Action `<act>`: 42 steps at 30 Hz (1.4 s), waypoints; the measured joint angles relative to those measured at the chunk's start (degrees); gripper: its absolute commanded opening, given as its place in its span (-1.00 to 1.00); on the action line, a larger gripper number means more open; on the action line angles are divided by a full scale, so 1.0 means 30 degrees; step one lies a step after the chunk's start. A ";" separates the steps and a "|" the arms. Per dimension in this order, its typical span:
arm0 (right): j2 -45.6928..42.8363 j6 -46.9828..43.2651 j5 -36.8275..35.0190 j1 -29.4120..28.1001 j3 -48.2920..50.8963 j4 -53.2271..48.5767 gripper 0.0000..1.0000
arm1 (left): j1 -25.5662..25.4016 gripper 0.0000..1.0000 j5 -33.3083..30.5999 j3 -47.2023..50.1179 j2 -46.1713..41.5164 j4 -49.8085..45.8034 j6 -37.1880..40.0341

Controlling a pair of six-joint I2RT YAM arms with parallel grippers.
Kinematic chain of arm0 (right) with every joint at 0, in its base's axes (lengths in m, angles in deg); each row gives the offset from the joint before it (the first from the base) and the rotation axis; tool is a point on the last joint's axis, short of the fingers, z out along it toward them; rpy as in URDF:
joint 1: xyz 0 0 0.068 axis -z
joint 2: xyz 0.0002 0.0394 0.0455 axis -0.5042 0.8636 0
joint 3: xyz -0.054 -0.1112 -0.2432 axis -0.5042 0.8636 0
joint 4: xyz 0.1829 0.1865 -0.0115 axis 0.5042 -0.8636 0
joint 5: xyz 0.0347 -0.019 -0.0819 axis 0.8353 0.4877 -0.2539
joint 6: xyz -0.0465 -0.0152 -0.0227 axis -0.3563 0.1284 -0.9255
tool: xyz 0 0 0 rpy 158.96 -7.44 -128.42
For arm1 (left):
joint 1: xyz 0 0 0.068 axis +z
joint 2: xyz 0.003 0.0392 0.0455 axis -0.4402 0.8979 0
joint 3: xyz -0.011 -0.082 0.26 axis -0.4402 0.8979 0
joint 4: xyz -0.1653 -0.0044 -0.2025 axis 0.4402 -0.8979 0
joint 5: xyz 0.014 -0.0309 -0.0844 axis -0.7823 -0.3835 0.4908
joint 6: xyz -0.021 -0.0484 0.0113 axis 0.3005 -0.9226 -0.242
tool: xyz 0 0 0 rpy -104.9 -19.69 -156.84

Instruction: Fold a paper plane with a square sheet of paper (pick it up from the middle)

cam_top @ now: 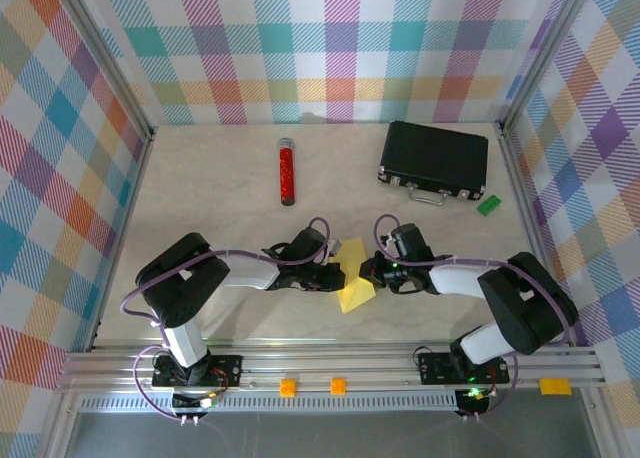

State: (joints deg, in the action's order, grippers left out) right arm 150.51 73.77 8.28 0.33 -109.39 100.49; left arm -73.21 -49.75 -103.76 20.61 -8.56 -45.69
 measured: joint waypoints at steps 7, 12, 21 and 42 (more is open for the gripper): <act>-0.4677 -0.2630 -0.2521 -0.0044 -0.0736 -0.4189 -0.93 | 0.0051 -0.74 -0.0583 0.0517 -0.3388 -0.0131 -0.0408; -0.5952 -0.6120 -0.8335 -0.1829 -0.4911 -1.0178 -0.90 | 0.0372 -0.70 -0.2783 0.1253 -0.7009 -0.0699 -0.0342; 0.0561 -0.7380 -2.2593 -0.6943 -1.1788 -1.8994 -0.88 | 0.2339 -0.60 -0.7351 0.3526 -1.2553 -0.4605 -0.0525; 0.2630 -0.5836 -1.2910 -0.8451 -0.9566 -1.0994 0.13 | 0.3883 -0.42 -1.0987 0.4546 -1.7493 -0.9748 -0.1122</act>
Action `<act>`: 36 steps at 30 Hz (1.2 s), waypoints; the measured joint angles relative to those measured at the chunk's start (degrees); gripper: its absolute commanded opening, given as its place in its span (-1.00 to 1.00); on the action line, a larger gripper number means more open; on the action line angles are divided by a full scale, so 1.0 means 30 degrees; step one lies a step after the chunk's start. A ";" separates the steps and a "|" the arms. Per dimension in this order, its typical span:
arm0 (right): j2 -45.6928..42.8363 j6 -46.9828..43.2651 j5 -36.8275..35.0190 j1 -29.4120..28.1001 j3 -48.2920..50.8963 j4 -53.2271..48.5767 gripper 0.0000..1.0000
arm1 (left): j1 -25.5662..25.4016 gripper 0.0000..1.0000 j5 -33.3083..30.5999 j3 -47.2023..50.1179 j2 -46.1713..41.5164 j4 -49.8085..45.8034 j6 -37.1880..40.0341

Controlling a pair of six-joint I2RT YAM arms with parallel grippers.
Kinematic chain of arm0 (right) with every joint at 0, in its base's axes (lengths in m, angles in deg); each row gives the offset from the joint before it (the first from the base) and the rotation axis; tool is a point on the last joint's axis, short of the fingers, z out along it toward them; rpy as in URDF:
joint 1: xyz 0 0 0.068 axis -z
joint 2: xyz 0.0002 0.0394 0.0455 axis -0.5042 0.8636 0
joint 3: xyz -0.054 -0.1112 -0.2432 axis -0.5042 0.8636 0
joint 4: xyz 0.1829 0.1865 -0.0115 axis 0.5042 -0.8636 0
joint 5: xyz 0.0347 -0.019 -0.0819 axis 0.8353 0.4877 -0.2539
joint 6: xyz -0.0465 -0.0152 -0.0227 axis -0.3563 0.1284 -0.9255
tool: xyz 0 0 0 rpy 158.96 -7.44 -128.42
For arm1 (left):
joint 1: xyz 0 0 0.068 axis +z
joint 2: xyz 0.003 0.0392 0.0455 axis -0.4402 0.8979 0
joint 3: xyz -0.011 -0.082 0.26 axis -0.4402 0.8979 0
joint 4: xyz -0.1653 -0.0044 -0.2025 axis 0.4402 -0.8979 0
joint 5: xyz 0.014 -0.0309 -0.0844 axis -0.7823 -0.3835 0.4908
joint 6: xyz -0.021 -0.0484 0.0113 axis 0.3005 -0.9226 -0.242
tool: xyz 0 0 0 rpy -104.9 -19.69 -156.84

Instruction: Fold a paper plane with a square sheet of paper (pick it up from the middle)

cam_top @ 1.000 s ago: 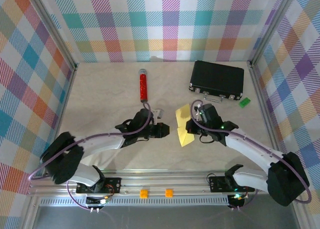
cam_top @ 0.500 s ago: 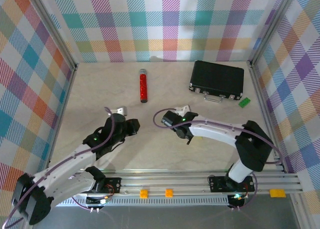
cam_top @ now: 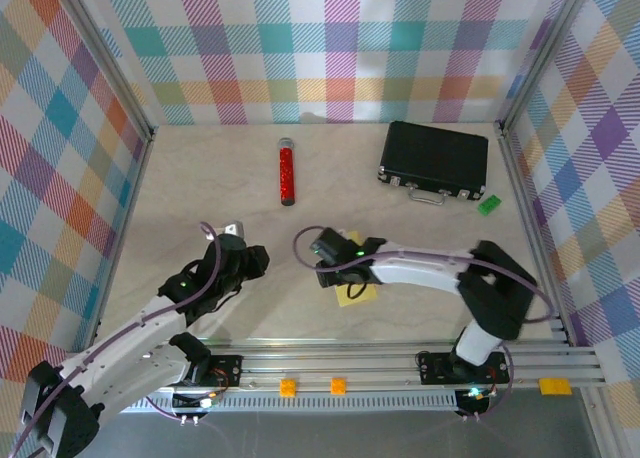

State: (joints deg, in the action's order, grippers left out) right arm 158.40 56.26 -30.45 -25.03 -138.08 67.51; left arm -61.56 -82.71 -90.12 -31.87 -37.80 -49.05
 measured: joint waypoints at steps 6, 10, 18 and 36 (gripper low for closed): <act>-0.5340 0.1348 0.5391 0.5297 0.5610 0.4539 -0.28 | 0.0007 -0.51 0.4656 -0.0175 0.4350 0.3242 0.0342; -0.5865 0.2047 0.8422 0.7329 0.7621 0.5399 -0.65 | -0.0189 -0.48 0.7810 -0.0780 0.8284 0.5486 -0.0058; -0.3468 0.3089 1.2721 0.9260 0.7905 0.7533 -0.80 | -0.0743 -0.39 1.1001 -0.2025 1.2692 0.8276 -0.1836; -0.0474 0.4481 1.4688 0.9952 0.8349 0.9442 -0.82 | -0.1698 -0.23 1.2043 -0.2936 1.6385 1.1242 -0.4663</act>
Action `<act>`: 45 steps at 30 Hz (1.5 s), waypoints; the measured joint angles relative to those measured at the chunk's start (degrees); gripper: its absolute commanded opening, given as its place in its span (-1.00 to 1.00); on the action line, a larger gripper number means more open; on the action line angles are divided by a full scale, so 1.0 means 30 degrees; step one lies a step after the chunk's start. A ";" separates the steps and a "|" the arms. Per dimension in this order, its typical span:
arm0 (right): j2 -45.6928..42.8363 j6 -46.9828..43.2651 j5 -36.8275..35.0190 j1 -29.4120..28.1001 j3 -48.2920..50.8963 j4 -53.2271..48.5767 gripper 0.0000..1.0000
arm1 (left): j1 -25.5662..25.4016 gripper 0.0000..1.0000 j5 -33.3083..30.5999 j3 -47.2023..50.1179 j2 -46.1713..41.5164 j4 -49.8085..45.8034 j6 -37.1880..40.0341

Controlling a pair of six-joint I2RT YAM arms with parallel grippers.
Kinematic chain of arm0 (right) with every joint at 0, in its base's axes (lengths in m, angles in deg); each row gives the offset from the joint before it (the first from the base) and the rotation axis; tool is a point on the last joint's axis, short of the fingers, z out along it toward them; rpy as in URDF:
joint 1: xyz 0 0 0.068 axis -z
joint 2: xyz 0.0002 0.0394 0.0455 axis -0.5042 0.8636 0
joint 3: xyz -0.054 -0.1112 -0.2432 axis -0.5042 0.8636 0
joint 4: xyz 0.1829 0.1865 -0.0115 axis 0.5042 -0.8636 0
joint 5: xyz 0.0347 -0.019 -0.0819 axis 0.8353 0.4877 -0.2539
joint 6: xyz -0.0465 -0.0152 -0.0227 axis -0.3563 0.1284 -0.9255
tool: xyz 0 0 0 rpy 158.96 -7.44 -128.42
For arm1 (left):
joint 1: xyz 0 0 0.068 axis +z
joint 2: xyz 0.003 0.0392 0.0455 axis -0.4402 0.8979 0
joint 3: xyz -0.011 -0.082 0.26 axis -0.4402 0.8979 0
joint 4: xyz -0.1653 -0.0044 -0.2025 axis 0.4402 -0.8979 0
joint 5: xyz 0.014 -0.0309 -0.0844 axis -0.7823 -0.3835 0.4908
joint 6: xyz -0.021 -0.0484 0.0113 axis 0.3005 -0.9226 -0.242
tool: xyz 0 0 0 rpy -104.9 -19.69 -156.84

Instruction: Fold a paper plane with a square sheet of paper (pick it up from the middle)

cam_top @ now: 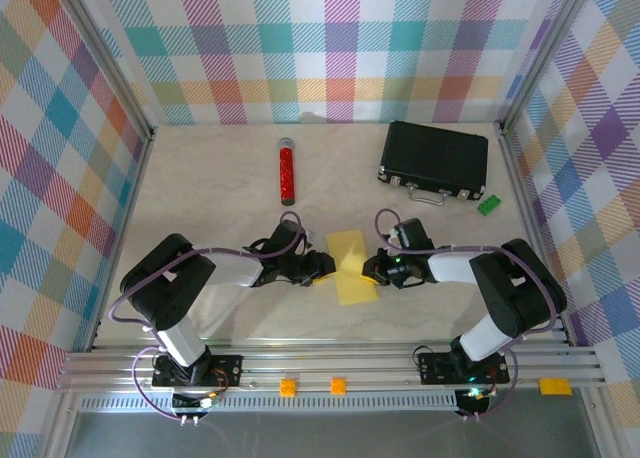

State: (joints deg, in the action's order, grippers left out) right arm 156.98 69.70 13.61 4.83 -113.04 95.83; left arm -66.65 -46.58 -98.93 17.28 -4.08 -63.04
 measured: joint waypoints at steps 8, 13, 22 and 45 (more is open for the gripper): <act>0.0000 0.0437 0.0153 0.0102 0.0197 0.0474 -0.80 | -0.0036 -0.27 -0.0102 0.0000 0.0095 0.0189 -0.0503; -0.0044 0.0437 0.0138 0.0102 0.0197 0.0444 -0.78 | -0.0124 -0.30 0.0036 -0.0233 0.0481 0.0619 -0.0729; -0.0554 0.0452 -0.0284 0.0102 0.0255 -0.0299 -0.74 | -0.0481 -0.43 0.0270 -0.0619 0.1457 0.1887 -0.1086; -0.9085 -0.5697 -0.2667 -0.3803 0.1224 -0.0670 0.06 | -0.0393 -1.00 -0.0357 -0.0561 -0.1144 -0.0408 -0.1275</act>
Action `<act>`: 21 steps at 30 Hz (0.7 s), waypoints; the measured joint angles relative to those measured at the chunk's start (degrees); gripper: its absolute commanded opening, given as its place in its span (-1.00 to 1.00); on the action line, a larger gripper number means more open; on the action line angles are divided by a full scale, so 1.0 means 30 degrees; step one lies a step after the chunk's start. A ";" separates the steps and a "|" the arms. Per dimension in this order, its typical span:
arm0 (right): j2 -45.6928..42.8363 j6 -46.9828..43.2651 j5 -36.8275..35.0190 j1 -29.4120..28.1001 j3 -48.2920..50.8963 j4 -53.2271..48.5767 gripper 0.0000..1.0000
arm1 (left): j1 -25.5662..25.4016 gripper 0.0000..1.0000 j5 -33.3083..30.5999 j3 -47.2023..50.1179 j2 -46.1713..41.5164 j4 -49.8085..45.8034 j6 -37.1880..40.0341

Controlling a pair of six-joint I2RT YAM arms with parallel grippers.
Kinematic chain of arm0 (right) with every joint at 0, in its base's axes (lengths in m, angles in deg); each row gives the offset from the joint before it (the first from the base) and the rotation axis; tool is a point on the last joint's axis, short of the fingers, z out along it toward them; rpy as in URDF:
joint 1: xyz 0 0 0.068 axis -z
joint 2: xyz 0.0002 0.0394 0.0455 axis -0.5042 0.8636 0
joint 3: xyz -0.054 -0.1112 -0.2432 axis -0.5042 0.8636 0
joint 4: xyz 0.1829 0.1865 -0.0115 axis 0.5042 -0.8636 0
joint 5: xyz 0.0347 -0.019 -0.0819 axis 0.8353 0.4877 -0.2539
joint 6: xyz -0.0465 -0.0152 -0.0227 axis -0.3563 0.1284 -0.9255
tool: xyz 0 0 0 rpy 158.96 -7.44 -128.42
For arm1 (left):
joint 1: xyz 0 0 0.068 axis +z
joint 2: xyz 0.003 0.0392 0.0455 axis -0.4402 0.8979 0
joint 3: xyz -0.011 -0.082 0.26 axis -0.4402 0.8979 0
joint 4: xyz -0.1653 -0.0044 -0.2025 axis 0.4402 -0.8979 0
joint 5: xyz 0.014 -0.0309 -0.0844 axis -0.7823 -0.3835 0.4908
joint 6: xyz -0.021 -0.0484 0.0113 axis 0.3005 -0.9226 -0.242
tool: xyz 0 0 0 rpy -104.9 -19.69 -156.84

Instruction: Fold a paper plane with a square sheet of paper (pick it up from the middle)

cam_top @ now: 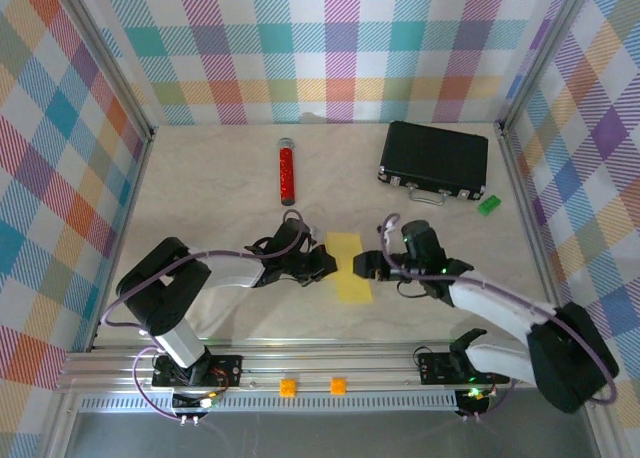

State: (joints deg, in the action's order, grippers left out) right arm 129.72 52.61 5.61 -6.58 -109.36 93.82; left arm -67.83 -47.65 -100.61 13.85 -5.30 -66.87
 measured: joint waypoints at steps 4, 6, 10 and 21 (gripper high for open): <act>-0.1464 -0.4269 -0.3701 -0.4437 0.1239 0.0532 0.12 | 0.0415 -1.00 0.0255 0.0000 -0.1027 -0.0503 0.0007; -0.1377 -0.6142 -0.5566 -0.6149 0.1960 0.0998 0.15 | 0.0546 -1.00 0.0335 0.0000 -0.1202 -0.0736 0.0007; 0.0044 -0.9151 -0.9063 -0.8531 0.2375 0.2025 0.24 | 0.0619 -1.00 0.0481 0.0007 -0.1209 -0.0889 0.0000; 0.4867 -1.3974 -1.6662 -1.0958 0.1333 0.5515 -0.07 | 0.0634 -1.00 0.0605 0.0007 -0.1231 -0.1209 0.0007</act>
State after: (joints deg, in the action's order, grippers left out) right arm 144.32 10.69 -44.38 -39.45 -105.36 110.37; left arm -65.93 -45.84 -100.59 10.16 -8.93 -66.85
